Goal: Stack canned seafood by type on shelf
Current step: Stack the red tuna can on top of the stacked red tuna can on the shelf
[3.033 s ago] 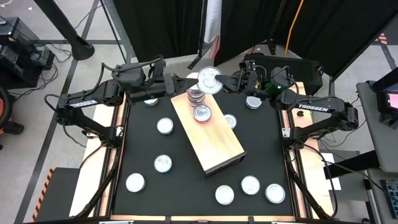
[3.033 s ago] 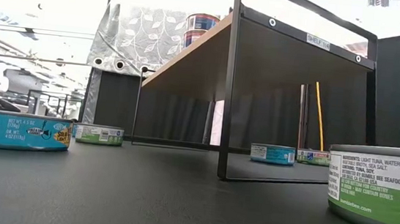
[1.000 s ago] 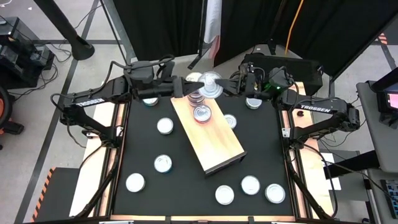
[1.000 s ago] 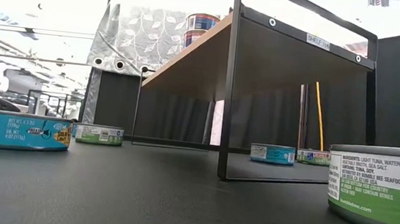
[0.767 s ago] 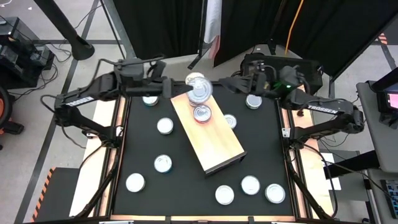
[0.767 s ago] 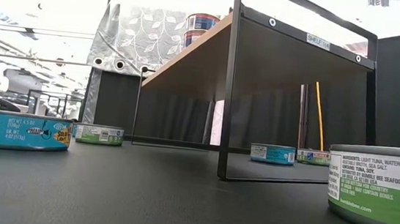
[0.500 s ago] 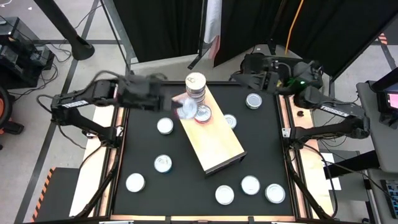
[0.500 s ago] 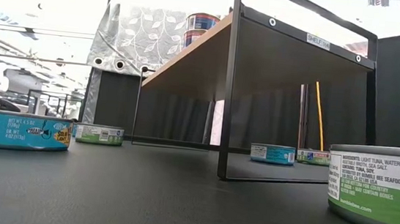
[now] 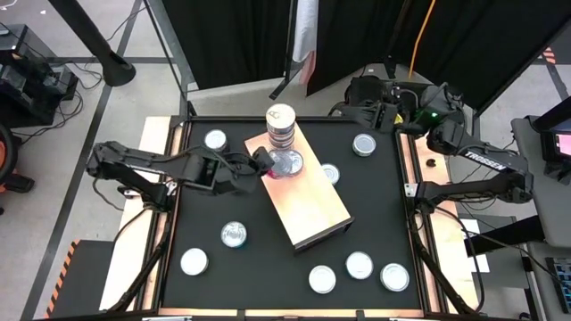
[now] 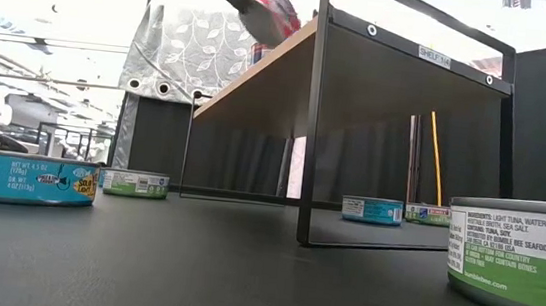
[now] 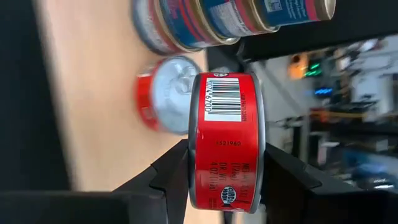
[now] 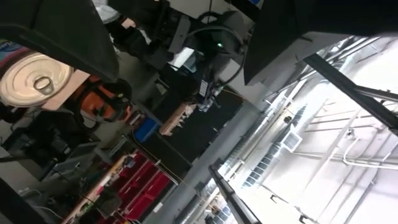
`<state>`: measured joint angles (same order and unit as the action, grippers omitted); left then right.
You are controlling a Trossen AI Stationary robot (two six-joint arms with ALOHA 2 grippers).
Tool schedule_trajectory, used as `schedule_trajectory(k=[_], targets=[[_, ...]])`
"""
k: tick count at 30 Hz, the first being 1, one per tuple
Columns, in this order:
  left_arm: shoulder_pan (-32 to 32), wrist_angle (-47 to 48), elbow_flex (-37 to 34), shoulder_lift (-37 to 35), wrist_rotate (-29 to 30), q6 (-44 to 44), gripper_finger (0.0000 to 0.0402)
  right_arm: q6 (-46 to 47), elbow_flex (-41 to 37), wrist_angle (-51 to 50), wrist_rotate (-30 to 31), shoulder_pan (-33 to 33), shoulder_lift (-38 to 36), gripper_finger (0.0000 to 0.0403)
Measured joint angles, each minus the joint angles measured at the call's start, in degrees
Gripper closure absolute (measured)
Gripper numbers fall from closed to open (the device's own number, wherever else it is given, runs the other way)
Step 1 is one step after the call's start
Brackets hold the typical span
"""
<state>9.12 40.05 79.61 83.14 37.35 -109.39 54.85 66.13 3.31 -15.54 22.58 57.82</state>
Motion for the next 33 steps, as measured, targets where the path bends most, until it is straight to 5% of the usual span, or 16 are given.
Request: schedule_trajectory(k=[5, 25, 33], targets=[[-1.01, -11.58, -3.68, 2.31, 2.03, 0.26, 0.0239, 0.42, 0.0, -0.38, -1.34, -0.01, 0.7, 0.0067], [-4.96, -15.27, -4.13, 8.65, 2.04, 3.24, 0.0236, 1.49, 0.0, -2.33, -1.37, 0.0, 0.84, 0.0067], [-5.02, -12.2, -4.1, 8.65, 1.0, 6.39, 0.0157, 1.49, 0.0, -2.9, -1.59, -0.01, 0.84, 0.0067]])
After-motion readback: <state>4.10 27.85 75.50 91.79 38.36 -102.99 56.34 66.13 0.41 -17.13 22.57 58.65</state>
